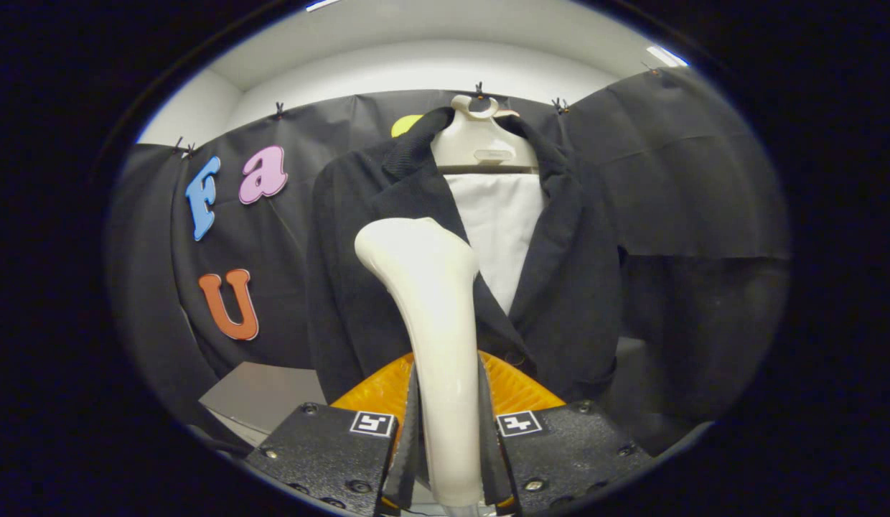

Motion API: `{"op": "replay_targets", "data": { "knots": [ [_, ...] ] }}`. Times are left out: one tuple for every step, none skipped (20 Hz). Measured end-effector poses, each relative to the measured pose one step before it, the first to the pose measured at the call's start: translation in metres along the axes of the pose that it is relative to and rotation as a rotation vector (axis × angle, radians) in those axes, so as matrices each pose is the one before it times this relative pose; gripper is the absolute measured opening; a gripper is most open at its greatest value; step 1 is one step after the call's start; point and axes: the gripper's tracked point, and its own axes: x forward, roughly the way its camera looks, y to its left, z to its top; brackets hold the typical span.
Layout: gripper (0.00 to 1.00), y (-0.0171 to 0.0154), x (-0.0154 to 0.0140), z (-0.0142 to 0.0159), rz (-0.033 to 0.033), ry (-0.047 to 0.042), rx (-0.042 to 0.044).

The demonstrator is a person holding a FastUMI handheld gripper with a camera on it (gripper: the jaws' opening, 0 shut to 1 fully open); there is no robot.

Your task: Iron the clothes twice with a garment steamer, once on the left side and once on the right side.

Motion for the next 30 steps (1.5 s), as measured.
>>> {"op": "replay_targets", "data": {
  "knots": [
    [0.39, -0.00056, -0.00072, -0.00562, -0.00212, 0.00687, -0.00007],
    [0.39, -0.00124, -0.00051, -0.00446, -0.00235, 0.00518, 0.0001],
    [0.39, -0.00198, -0.00003, -0.00697, -0.00085, 0.00678, -0.00367],
    [0.39, -0.00128, -0.00061, -0.00552, -0.00089, 0.00394, 0.00009],
    [0.39, -0.00119, 0.00031, -0.00588, -0.00173, 0.00498, -0.00122],
    [0.39, -0.00174, -0.00026, -0.00444, -0.00069, 0.00493, -0.00148],
    [0.39, -0.00244, -0.00056, -0.0051, -0.00136, 0.00569, 0.00065],
    [0.39, -0.00024, -0.00048, -0.00431, 0.00004, 0.00567, -0.00171],
    [0.39, -0.00026, -0.00056, -0.00554, -0.0003, 0.00376, -0.00057],
    [0.39, -0.0001, 0.00039, -0.00502, -0.00188, 0.006, -0.00462],
    [0.39, -0.00038, 0.00069, -0.00614, -0.00115, 0.00484, -0.00436],
    [0.39, -0.00073, -0.00012, -0.00538, -0.00088, 0.00666, -0.00332],
    [0.39, 0.00089, 0.0001, -0.00642, 0.00026, 0.00985, -0.00267],
    [0.39, -0.00093, -0.00024, -0.00558, -0.00032, 0.01163, -0.00029],
    [0.39, -0.00138, 0.00165, -0.00691, -0.00141, 0.01203, 0.00107],
    [0.39, -0.00091, 0.00213, -0.00852, 0.00085, 0.02304, 0.00362],
    [0.39, -0.00061, 0.00042, -0.00802, -0.00195, 0.01871, 0.00998],
    [0.39, -0.00084, 0.00171, -0.00518, -0.0045, 0.00681, -0.00045],
    [0.39, -0.00455, 0.00245, -0.00718, -0.0065, 0.00711, -0.00282],
    [0.39, -0.00282, 0.00139, -0.00554, -0.0012, 0.01089, 0.00237],
    [0.39, -0.00175, 0.00124, -0.00588, 0.00005, 0.01297, 0.00624],
    [0.39, -0.00157, 0.00078, -0.00521, -0.0017, 0.01179, 0.00716],
    [0.39, -0.00153, 0.00114, -0.00498, -0.00062, 0.00841, 0.00199],
    [0.39, -0.00329, 0.00033, -0.00575, -0.00126, 0.00632, -0.0029],
    [0.39, -0.00257, 0.00131, -0.00613, -0.00136, 0.00782, -0.00443],
    [0.39, -0.00178, 0.00064, -0.00483, 0.00073, 0.00756, -0.00037],
    [0.39, -0.00119, 0.00046, -0.00541, 0.0005, 0.00828, -0.0001],
    [0.39, -0.00066, 0.0004, -0.0049, 0.00105, 0.00705, 0.00175],
    [0.39, -0.00162, 0.00111, -0.00509, 0.00075, 0.00707, -0.00103],
    [0.39, 0.00001, 0.00131, -0.00559, 0.00138, 0.00641, -0.00278]
  ]
}}
